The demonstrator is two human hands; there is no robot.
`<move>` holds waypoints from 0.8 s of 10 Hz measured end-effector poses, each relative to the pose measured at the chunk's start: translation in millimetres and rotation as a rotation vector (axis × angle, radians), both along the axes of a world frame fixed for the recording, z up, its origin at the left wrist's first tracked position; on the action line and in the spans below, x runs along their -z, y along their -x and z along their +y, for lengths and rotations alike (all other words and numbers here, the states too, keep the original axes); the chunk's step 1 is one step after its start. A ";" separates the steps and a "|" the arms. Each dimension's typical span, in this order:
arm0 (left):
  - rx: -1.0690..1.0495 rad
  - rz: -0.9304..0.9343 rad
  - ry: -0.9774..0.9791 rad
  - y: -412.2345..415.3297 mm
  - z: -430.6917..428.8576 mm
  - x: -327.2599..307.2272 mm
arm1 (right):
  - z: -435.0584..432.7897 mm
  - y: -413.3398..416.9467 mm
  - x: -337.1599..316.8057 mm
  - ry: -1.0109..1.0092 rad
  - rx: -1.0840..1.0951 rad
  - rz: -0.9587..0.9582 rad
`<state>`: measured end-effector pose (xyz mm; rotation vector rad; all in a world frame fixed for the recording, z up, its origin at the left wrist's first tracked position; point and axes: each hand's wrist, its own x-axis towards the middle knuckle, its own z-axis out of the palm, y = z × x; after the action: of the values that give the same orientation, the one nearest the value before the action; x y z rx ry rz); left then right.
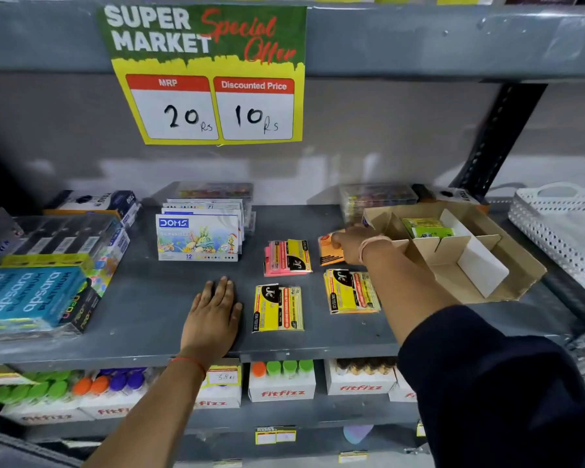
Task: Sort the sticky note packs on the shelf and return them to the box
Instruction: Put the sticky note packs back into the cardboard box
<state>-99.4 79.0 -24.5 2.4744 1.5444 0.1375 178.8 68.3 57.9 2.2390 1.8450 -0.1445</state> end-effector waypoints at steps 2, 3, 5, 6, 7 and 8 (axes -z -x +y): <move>0.005 0.013 -0.022 -0.2 -0.5 -0.1 | -3.6 1.7 8.6 0.039 0.000 0.056; -0.001 0.007 -0.017 -2.2 -0.7 -1.9 | -14.6 0.3 -7.0 0.054 0.024 0.179; -0.006 -0.001 0.000 -2.7 -3.3 -4.8 | -56.0 19.9 -9.4 0.357 -0.018 0.089; -0.003 -0.011 0.004 -1.7 -3.6 -4.5 | -58.8 21.1 -10.3 0.264 -0.027 0.083; -0.004 -0.012 0.007 -1.9 -3.8 -4.9 | -59.5 20.3 -27.1 0.162 -0.017 0.122; -0.008 -0.012 0.011 -2.4 -4.2 -5.7 | -58.4 35.7 -40.4 -0.006 -0.044 0.396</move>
<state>-97.0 74.7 -18.9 2.4553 1.5460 0.1446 143.2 10.0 98.4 2.2978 2.0812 -0.6155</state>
